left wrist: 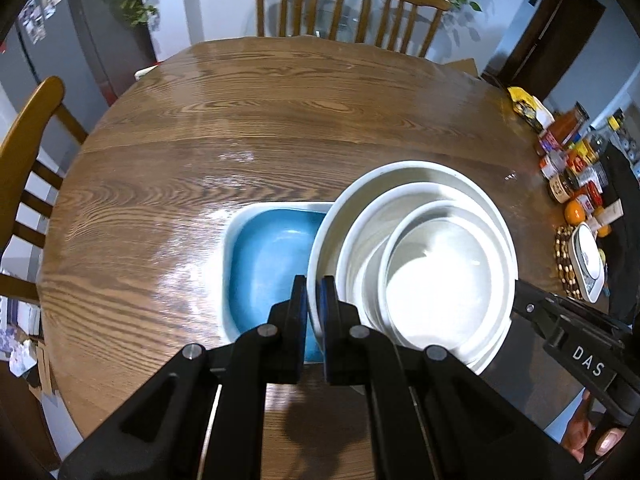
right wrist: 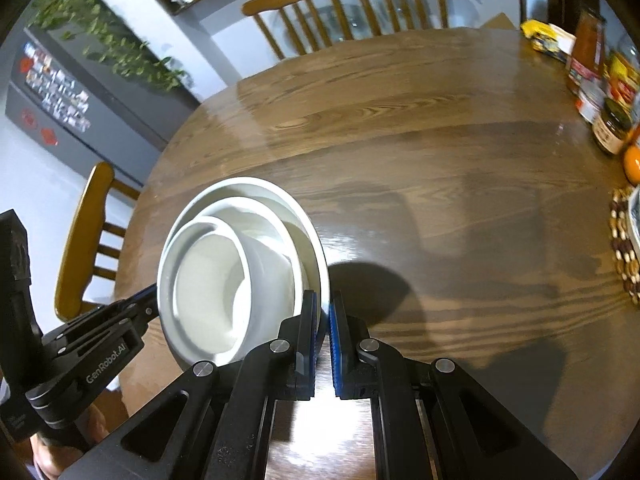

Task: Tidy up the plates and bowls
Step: 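Carry the bowl stack over the teal dish and lower it on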

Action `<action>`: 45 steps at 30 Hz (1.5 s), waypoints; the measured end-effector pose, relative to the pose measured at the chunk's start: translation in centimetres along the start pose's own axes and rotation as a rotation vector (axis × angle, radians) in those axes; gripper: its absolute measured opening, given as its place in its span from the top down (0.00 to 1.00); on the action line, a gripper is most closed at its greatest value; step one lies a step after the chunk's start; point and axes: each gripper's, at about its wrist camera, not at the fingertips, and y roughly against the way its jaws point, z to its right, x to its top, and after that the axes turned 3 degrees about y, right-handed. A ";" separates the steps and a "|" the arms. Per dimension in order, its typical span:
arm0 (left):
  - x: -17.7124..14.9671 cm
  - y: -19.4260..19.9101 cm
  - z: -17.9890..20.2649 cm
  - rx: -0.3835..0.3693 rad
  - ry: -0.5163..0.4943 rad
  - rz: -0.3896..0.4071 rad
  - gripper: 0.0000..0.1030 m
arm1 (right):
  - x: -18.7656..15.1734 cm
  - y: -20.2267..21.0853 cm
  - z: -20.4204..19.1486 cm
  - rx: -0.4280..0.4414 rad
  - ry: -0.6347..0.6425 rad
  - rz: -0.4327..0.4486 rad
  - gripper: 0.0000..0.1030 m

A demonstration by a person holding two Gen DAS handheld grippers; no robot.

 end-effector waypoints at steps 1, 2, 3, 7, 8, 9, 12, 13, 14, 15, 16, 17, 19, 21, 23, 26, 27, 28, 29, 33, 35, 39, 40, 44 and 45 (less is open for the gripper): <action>0.0 0.1 -0.6 0.006 0.007 0.002 0.99 | 0.1 -0.1 -0.4 0.003 0.006 -0.003 0.91; 0.0 0.2 -0.9 0.009 0.011 0.003 0.99 | 0.1 -0.3 -0.8 0.008 0.013 -0.006 0.91; 0.0 0.3 -1.5 0.015 0.017 0.002 0.99 | 0.2 -0.5 -1.2 0.011 0.018 -0.009 0.91; 0.1 0.0 -2.9 0.029 0.034 -0.014 0.99 | 0.4 -1.8 -2.7 0.022 0.033 -0.034 0.91; 0.1 -0.2 -3.4 0.034 0.040 -0.024 0.99 | 0.4 -2.1 -3.0 0.023 0.033 -0.039 0.91; 0.1 -0.3 -3.8 0.036 0.045 -0.031 0.99 | 0.3 -2.4 -3.3 0.025 0.035 -0.046 0.91; -0.1 -0.9 -4.7 0.044 0.053 -0.053 0.99 | 0.2 -3.5 -4.0 0.027 0.037 -0.068 0.91; -0.2 -1.0 -5.0 0.045 0.053 -0.059 0.98 | 0.2 -3.8 -4.1 0.028 0.036 -0.074 0.91; -0.2 -1.2 -5.2 0.047 0.054 -0.065 0.98 | 0.2 -4.1 -4.2 0.028 0.035 -0.082 0.91; -0.1 -1.4 -5.3 0.049 0.053 -0.070 0.98 | 0.2 -4.3 -4.2 0.028 0.034 -0.087 0.91; -0.1 -1.6 -5.3 0.049 0.053 -0.076 0.98 | 0.2 -4.5 -4.2 0.028 0.032 -0.092 0.91; 0.0 -2.0 -5.4 0.048 0.054 -0.087 0.98 | 0.2 -4.8 -4.2 0.026 0.028 -0.098 0.91; 0.0 -2.5 -5.6 0.044 0.053 -0.099 0.98 | 0.2 -5.3 -4.2 0.020 0.023 -0.107 0.91; 0.0 -3.2 -5.6 0.042 0.049 -0.115 0.98 | 0.2 -5.8 -4.1 0.014 0.014 -0.117 0.91; 0.0 -3.6 -5.5 0.042 0.042 -0.127 0.98 | 0.1 -6.1 -3.8 0.013 0.003 -0.128 0.91; 0.1 -4.2 -5.4 0.040 0.039 -0.141 0.98 | 0.1 -6.7 -3.5 0.009 -0.013 -0.140 0.91; 0.2 -4.3 -5.5 0.041 0.038 -0.145 0.98 | 0.1 -6.8 -3.4 0.008 -0.016 -0.143 0.91; 0.2 -4.5 -5.6 0.042 0.036 -0.147 0.98 | 0.1 -6.9 -3.4 0.006 -0.017 -0.146 0.91; 0.2 -4.4 -5.5 0.046 0.031 -0.141 0.98 | 0.1 -7.0 -3.4 0.004 -0.018 -0.148 0.91; 0.6 -4.6 -5.5 0.053 0.021 -0.139 0.98 | 0.3 -7.1 -3.4 0.003 -0.019 -0.152 0.91; 0.6 -4.6 -5.7 0.049 0.025 -0.136 0.98 | 0.3 -7.2 -3.4 0.001 -0.020 -0.153 0.91; 0.5 -4.4 -5.6 0.041 0.023 -0.127 0.98 | 0.4 -7.2 -3.3 -0.006 -0.028 -0.142 0.91; 0.5 -4.4 -5.6 0.040 0.020 -0.121 0.98 | 0.4 -7.1 -3.3 -0.011 -0.027 -0.138 0.91; 0.6 -4.3 -5.9 0.039 0.027 -0.095 0.86 | 0.4 -6.8 -3.0 -0.019 -0.035 -0.113 0.91; 0.6 -4.3 -6.1 0.043 0.032 -0.093 0.82 | 0.4 -6.6 -2.9 -0.025 -0.035 -0.100 0.91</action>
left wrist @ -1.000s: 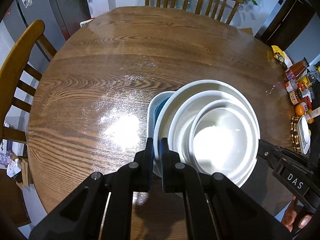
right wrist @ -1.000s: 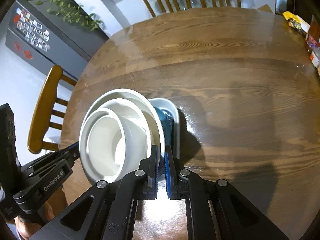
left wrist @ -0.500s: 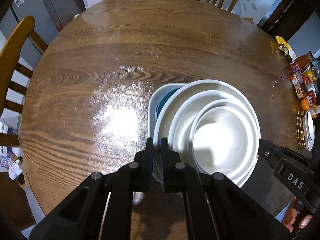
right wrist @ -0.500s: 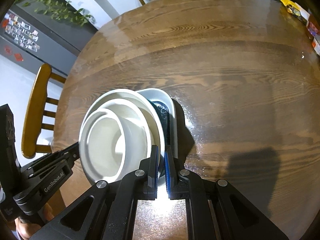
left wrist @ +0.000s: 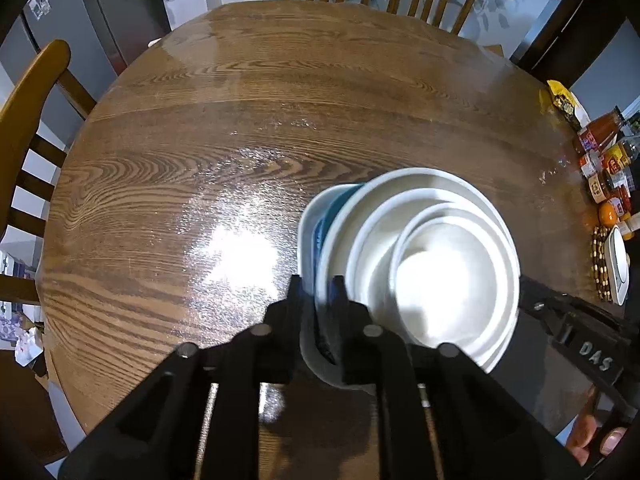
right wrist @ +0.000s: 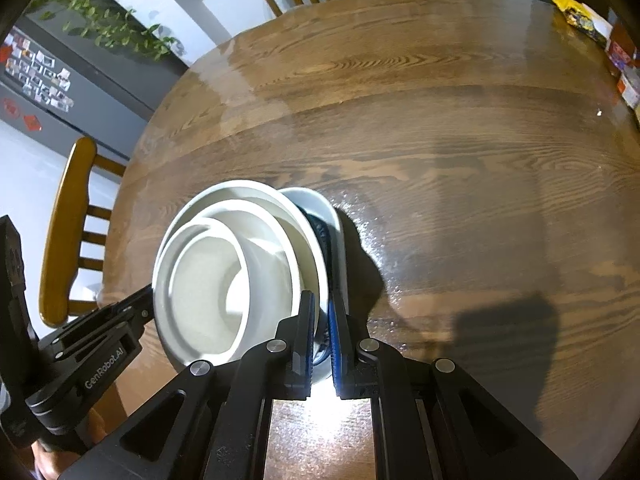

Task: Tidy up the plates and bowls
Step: 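Carry the bowl stack over the teal dish and lower it on, then open both grippers to release the bowl stack and pull them back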

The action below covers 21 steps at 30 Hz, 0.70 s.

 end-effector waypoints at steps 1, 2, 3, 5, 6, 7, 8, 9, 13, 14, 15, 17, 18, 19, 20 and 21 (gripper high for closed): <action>0.0 0.0 -0.2 0.000 0.006 0.003 0.77 | 0.0 0.3 0.1 0.003 -0.001 0.013 0.91; 0.0 0.0 -0.5 -0.004 0.012 0.008 0.74 | 0.1 0.6 0.1 0.001 0.000 0.025 0.91; -0.1 0.1 -0.7 -0.006 0.018 0.011 0.70 | 0.1 0.9 0.1 -0.003 0.006 0.036 0.91; -0.2 0.4 -1.0 -0.011 0.024 0.025 0.63 | -0.1 1.6 0.0 -0.014 0.020 0.061 0.91; -0.3 0.5 -0.9 -0.010 0.023 0.031 0.61 | -0.2 1.8 -0.1 -0.013 0.027 0.071 0.91; -0.5 0.9 -1.0 -0.007 0.018 0.045 0.57 | -0.3 2.0 -0.2 -0.014 0.034 0.081 0.91; -0.7 1.2 -1.0 -0.003 0.014 0.057 0.55 | -0.6 2.3 -0.3 -0.017 0.041 0.098 0.91; -0.8 1.4 -1.1 -0.002 0.011 0.065 0.52 | -0.8 2.7 -0.5 -0.022 0.051 0.115 0.91; -1.7 3.2 -1.3 -0.020 -0.013 0.129 0.32 | -1.8 3.8 -1.1 -0.045 0.086 0.173 0.85; -2.2 3.9 -1.2 -0.011 -0.036 0.156 0.32 | -2.3 4.1 -1.2 -0.044 0.092 0.188 0.82; -2.5 4.4 -1.2 -0.004 -0.052 0.175 0.32 | -2.6 4.4 -1.3 -0.043 0.096 0.200 0.70; -3.2 5.2 -1.3 0.002 -0.074 0.201 0.27 | -3.4 5.0 -1.5 -0.043 0.106 0.232 0.57; -3.4 5.5 -1.4 0.002 -0.080 0.210 0.26 | -3.8 5.4 -1.7 -0.045 0.113 0.245 0.57; -3.8 5.8 -1.5 0.001 -0.089 0.222 0.24 | -4.1 5.6 -1.8 -0.043 0.117 0.255 0.57; -4.3 6.2 -1.5 0.001 -0.104 0.239 0.24 | -4.5 5.9 -2.1 -0.038 0.120 0.268 0.57; -4.6 6.6 -1.4 0.004 -0.116 0.252 0.24 | -4.9 6.1 -2.3 -0.036 0.122 0.277 0.57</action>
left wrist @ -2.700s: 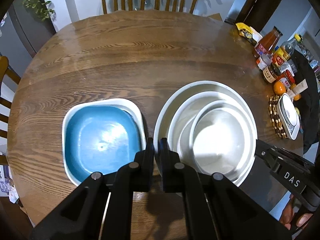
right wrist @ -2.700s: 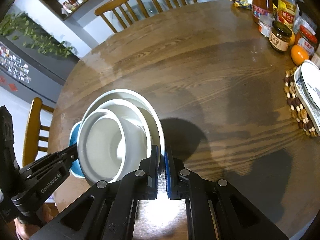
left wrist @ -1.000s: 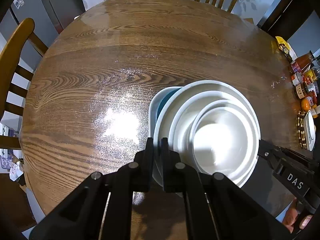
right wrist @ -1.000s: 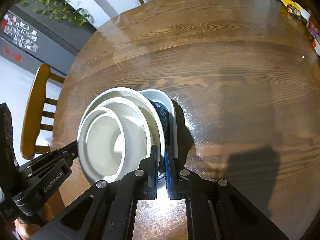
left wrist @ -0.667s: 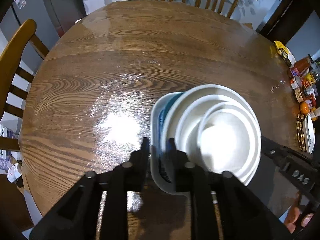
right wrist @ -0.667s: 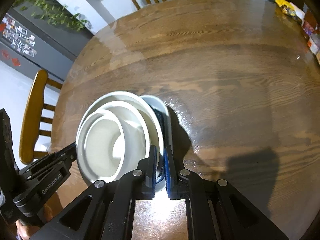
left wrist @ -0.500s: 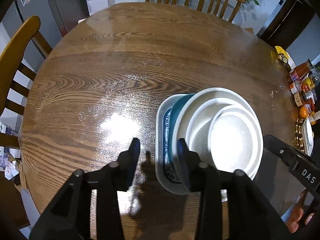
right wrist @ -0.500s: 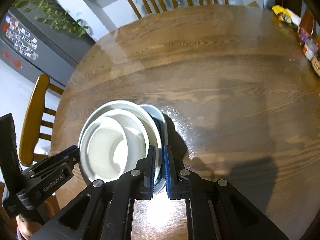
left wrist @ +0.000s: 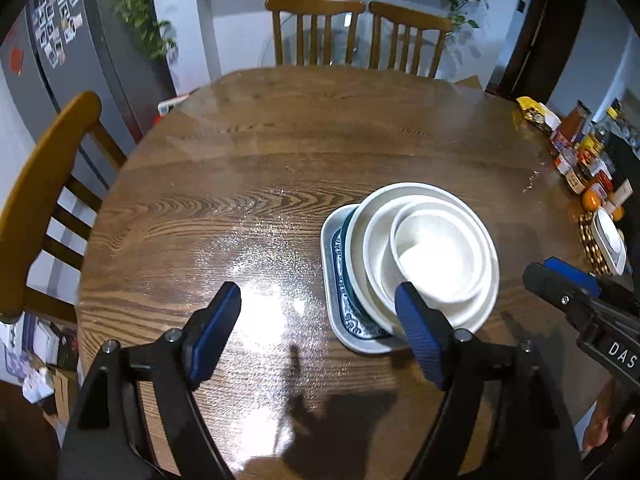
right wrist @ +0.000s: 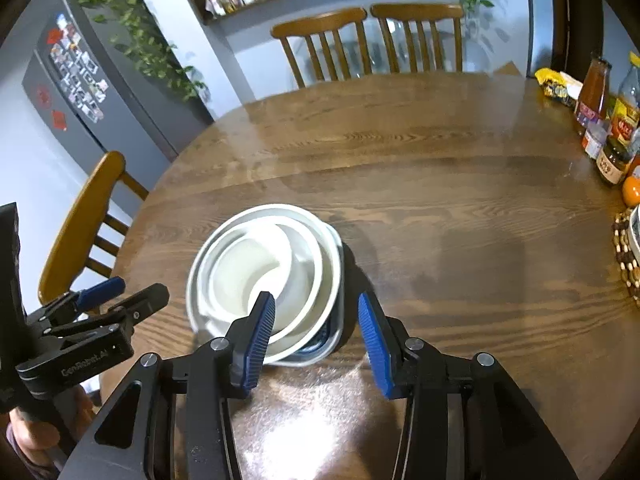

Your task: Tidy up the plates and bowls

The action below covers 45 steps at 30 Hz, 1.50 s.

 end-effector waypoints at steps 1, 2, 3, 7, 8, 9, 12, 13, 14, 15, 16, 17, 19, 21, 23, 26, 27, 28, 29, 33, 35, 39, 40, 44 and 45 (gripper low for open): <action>-0.1 0.2 0.0 0.002 -0.009 0.009 0.22 | -0.3 0.3 -0.2 0.000 0.003 0.011 0.57; -0.4 0.6 0.0 0.004 -0.022 0.021 0.20 | -0.6 0.7 -0.6 -0.002 0.012 0.025 0.57; -0.6 0.9 0.0 0.003 -0.029 0.029 0.19 | -0.9 1.0 -1.0 -0.007 0.021 0.036 0.57; -1.6 1.8 -0.3 0.001 -0.041 0.059 0.16 | -2.2 2.1 -2.3 -0.025 0.057 0.077 0.51; -1.8 1.9 -0.4 0.001 -0.048 0.064 0.14 | -2.6 2.4 -2.5 -0.025 0.060 0.087 0.49; -2.0 2.0 -0.4 0.003 -0.053 0.067 0.12 | -2.9 2.6 -2.7 -0.026 0.061 0.095 0.45; -2.9 2.4 -0.8 -0.001 -0.073 0.073 0.06 | -4.0 3.2 -3.5 -0.040 0.073 0.106 0.43; -3.2 2.5 -0.9 -0.002 -0.078 0.071 0.05 | -4.3 3.3 -3.6 -0.044 0.079 0.106 0.43; -3.5 2.6 -1.0 -0.003 -0.084 0.069 0.05 | -4.7 3.3 -3.9 -0.050 0.085 0.106 0.43; -3.8 2.6 -1.0 -0.003 -0.089 0.069 0.04 | -5.1 3.4 -4.1 -0.054 0.091 0.107 0.43; -4.0 2.7 -1.0 -0.005 -0.096 0.067 0.04 | -5.4 3.4 -4.4 -0.061 0.097 0.110 0.43; -4.2 2.7 -1.1 -0.008 -0.100 0.063 0.03 | -5.8 3.5 -4.6 -0.066 0.101 0.111 0.43; -4.7 2.7 -0.9 -0.009 -0.110 0.065 0.03 | -6.3 3.6 -4.9 -0.069 0.103 0.117 0.43; -5.2 2.8 -0.8 -0.013 -0.122 0.067 0.03 | -6.8 3.7 -5.0 -0.075 0.102 0.119 0.43; -5.6 3.0 -0.8 -0.014 -0.130 0.071 0.02 | -7.2 3.7 -5.4 -0.088 0.109 0.122 0.43; -6.0 3.3 -0.6 -0.014 -0.143 0.080 0.01 | -7.8 3.9 -5.7 -0.091 0.123 0.126 0.42; -6.1 3.4 -0.6 -0.017 -0.147 0.080 0.01 | -8.0 4.0 -5.8 -0.092 0.127 0.127 0.42; -6.2 3.5 -0.5 -0.020 -0.152 0.080 0.01 | -8.0 4.0 -5.8 -0.096 0.129 0.126 0.42; -6.3 3.6 -0.4 -0.021 -0.158 0.080 0.01 | -8.1 3.9 -5.8 -0.101 0.129 0.124 0.42; -6.6 3.8 0.1 -0.004 -0.181 0.077 0.01 | -8.5 4.1 -5.7 -0.099 0.122 0.123 0.42; -6.9 4.0 0.0 -0.002 -0.187 0.082 0.01 | -8.6 4.2 -5.6 -0.103 0.124 0.125 0.42; -7.1 4.0 0.0 0.006 -0.195 0.082 0.01 | -8.8 4.3 -5.5 -0.107 0.121 0.123 0.42; -7.2 3.9 0.1 0.008 -0.196 0.080 0.01 | -8.8 4.3 -5.5 -0.109 0.121 0.122 0.42; -7.4 3.8 0.2 0.010 -0.199 0.073 0.01 | -8.8 4.3 -5.4 -0.111 0.119 0.120 0.42; -7.5 3.9 0.3 0.010 -0.201 0.076 0.01 | -8.8 4.3 -5.4 -0.112 0.120 0.121 0.42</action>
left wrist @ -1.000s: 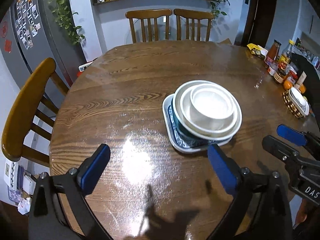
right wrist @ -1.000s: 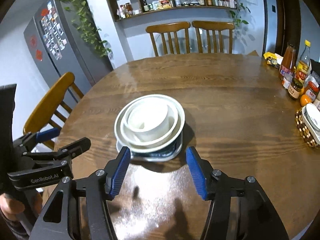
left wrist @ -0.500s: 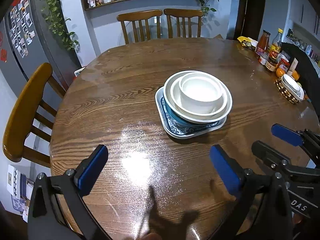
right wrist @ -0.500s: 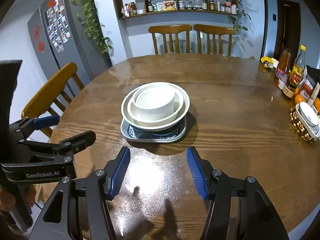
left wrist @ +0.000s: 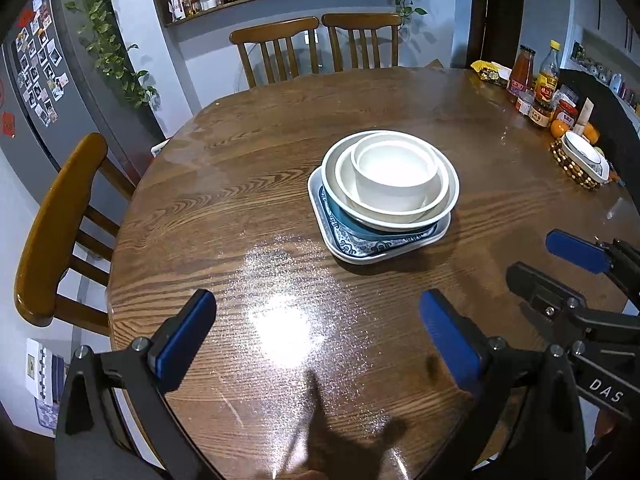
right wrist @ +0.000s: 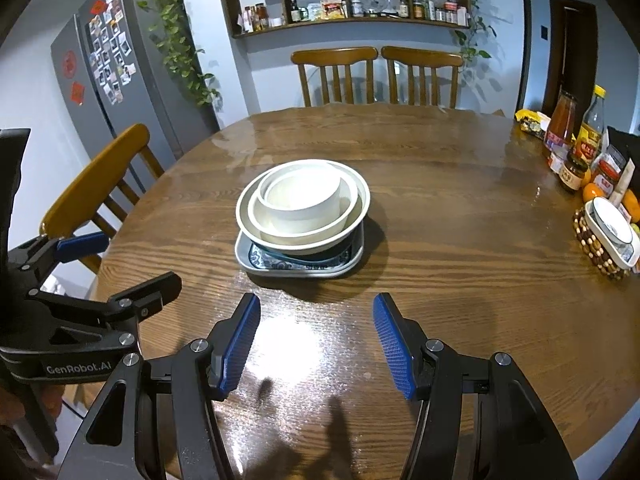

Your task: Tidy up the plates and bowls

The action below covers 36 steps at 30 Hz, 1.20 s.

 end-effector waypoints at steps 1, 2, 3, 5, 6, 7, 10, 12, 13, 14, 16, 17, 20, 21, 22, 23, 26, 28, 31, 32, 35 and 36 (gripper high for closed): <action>0.0 0.0 0.0 0.001 -0.001 0.002 0.01 | 0.0 0.0 0.0 0.002 0.000 0.001 0.42; 0.0 0.1 0.1 0.005 -0.003 0.003 0.01 | 0.0 0.0 0.0 0.003 0.001 0.000 0.42; -0.1 0.1 0.1 0.005 -0.003 0.003 0.01 | -0.1 0.0 0.0 0.003 0.002 0.000 0.42; -0.1 0.0 0.1 0.008 -0.003 0.003 0.01 | -0.1 0.0 0.0 0.003 0.001 0.000 0.42; -0.1 0.0 0.1 0.009 -0.003 0.003 0.01 | -0.1 0.0 0.0 0.003 0.000 -0.001 0.42; -0.1 0.0 0.1 0.007 -0.002 0.002 0.01 | -0.1 -0.1 0.0 0.004 0.000 -0.002 0.42; -0.1 -0.1 0.0 0.007 0.000 -0.002 0.01 | -0.2 -0.2 0.0 0.003 -0.002 -0.009 0.42; -0.1 -0.1 0.0 0.006 0.001 -0.004 0.01 | -0.2 -0.2 0.0 0.004 -0.004 -0.011 0.42; -0.2 -0.1 -0.1 0.006 0.002 -0.005 0.01 | -0.2 -0.2 0.0 0.005 -0.003 -0.011 0.42; -0.2 -0.2 -0.1 0.006 0.003 -0.008 0.01 | -0.2 -0.2 0.0 0.005 -0.002 -0.010 0.42; -0.3 -0.4 -0.1 0.000 0.006 -0.017 0.01 | -0.2 -0.2 0.0 0.003 -0.005 -0.013 0.42; -0.3 -0.4 -0.1 0.000 0.007 -0.019 0.01 | -0.2 -0.2 0.0 0.004 -0.008 -0.013 0.42; -0.3 -0.5 0.0 0.004 0.004 -0.019 0.01 | -0.3 -0.2 0.1 0.006 -0.009 -0.015 0.42; -0.3 -0.5 0.0 0.003 0.004 -0.020 0.01 | -0.2 -0.2 0.1 0.006 -0.008 -0.016 0.42; -0.3 -0.5 0.1 0.001 0.003 -0.019 0.01 | -0.2 -0.2 0.1 0.007 -0.009 -0.016 0.42; -0.3 -0.5 0.1 0.003 0.003 -0.018 0.01 | -0.2 -0.2 0.1 0.008 -0.011 -0.015 0.42; -0.3 -0.5 0.1 0.002 0.003 -0.019 0.01 | -0.2 -0.2 0.1 0.008 -0.009 -0.014 0.42; -0.3 -0.6 0.1 0.005 0.002 -0.021 0.01 | -0.2 -0.2 0.0 0.009 -0.010 -0.015 0.42; -0.3 -0.7 0.1 0.005 0.003 -0.023 0.01 | -0.1 -0.3 0.1 0.010 -0.010 -0.015 0.42; -0.4 -0.7 0.1 0.007 0.005 -0.021 0.01 | -0.1 -0.3 0.1 0.009 -0.011 -0.015 0.42; -0.4 -0.7 0.0 -0.001 0.008 -0.027 0.01 | 0.0 -0.3 0.2 0.012 -0.018 -0.016 0.42; -0.4 -0.8 0.0 -0.001 0.007 -0.026 0.01 | 0.0 -0.3 0.3 0.013 -0.020 -0.017 0.42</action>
